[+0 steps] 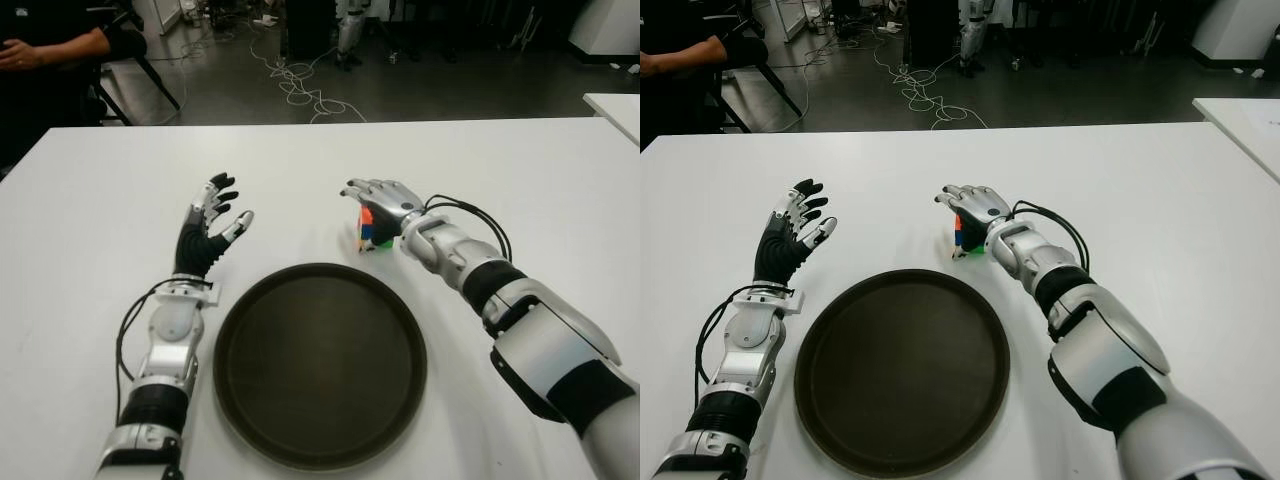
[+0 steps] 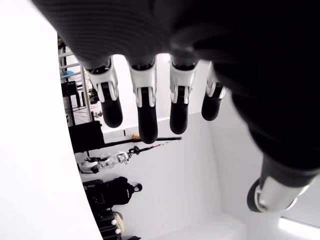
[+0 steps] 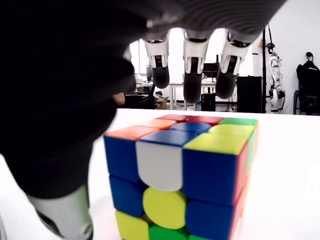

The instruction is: Pick up the Rubik's Cube and put it in the plate

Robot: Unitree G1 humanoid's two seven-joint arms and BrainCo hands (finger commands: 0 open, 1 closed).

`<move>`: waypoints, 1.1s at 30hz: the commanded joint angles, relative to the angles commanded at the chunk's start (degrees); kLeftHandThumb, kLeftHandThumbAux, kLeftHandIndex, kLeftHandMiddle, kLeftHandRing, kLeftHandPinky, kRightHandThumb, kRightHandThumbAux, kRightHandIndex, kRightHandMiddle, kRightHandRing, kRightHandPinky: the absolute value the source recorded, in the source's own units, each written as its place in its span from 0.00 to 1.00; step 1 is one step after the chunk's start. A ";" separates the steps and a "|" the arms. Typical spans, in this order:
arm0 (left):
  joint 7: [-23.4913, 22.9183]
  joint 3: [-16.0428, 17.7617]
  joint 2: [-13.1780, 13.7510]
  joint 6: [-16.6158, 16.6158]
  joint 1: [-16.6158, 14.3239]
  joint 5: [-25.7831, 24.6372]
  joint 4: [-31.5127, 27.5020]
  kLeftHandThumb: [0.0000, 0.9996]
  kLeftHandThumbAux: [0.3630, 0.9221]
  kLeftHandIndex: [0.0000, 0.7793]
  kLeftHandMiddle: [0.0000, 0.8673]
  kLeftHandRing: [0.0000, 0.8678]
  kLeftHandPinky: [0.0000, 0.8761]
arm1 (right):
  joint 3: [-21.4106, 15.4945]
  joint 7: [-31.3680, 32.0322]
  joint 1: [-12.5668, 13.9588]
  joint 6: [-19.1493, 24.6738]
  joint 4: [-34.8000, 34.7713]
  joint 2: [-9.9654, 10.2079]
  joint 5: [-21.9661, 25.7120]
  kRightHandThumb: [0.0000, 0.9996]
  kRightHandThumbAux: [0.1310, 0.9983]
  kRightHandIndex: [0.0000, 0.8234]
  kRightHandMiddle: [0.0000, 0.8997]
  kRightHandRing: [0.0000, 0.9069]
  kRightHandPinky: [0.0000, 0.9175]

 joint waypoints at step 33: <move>0.49 -0.10 0.18 1.24 0.98 0.57 -2.21 0.03 0.44 0.16 0.21 0.20 0.18 | -3.90 4.57 -1.76 4.01 1.73 -1.83 2.56 0.00 0.70 0.10 0.11 0.15 0.12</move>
